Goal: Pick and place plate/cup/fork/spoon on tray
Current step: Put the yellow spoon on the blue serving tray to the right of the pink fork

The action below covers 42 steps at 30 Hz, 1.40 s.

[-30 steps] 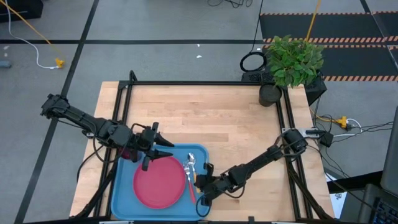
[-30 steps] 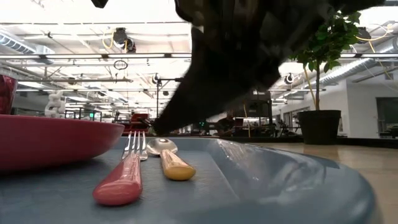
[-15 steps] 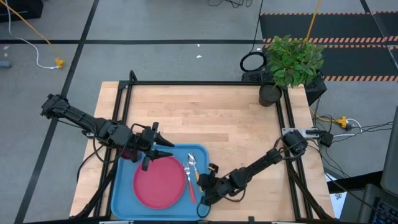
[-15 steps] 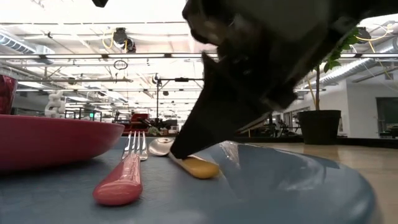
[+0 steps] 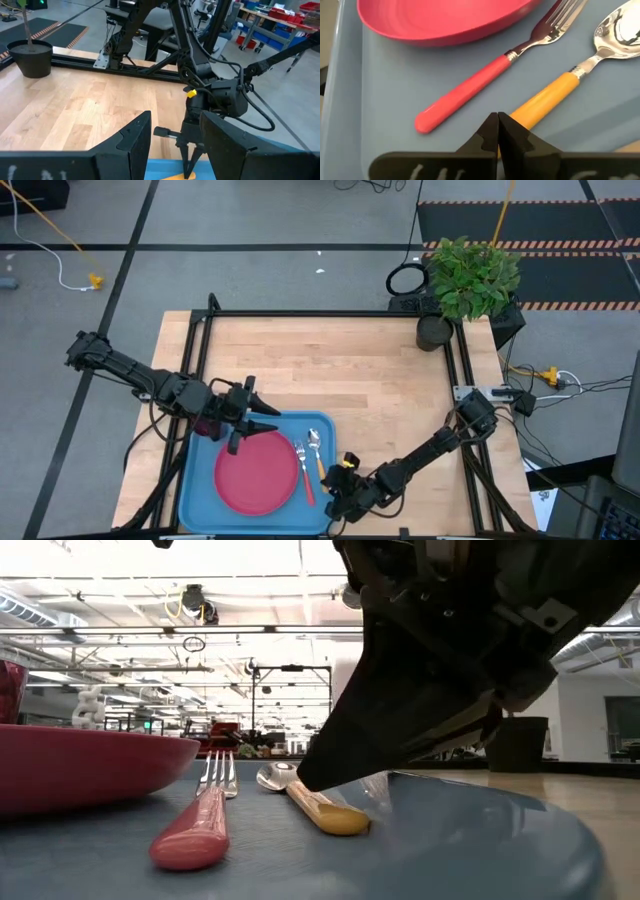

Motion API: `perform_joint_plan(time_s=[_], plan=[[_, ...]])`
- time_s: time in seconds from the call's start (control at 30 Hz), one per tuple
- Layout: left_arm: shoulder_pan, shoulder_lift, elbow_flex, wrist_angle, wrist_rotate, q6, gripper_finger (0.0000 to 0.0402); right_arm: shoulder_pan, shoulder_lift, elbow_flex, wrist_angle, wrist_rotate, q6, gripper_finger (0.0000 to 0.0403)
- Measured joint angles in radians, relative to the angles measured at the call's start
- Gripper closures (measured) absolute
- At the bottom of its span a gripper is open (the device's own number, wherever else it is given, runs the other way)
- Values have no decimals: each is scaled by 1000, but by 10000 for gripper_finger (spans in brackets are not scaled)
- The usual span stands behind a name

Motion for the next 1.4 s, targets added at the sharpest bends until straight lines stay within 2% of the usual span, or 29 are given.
perform_joint_plan(time_s=[0.2, 0.37, 0.83, 1.13, 1.4], plan=[[0, 0, 0, 0, 0, 3, 229, 5, -5, -1, 2, 7, -1, 403], [0, 0, 0, 0, 0, 7, 229, 5, -3, -1, 0, -44, 4, 403], [0, 0, 0, 0, 0, 7, 229, 10, -2, 2, 1, -120, 157, 403], [0, 0, 0, 8, 0, 15, 229, -21, -38, -1, -20, -150, 10, 403], [0, 0, 0, 27, -1, 41, 229, -100, -90, -1, -45, -330, -226, 403]])
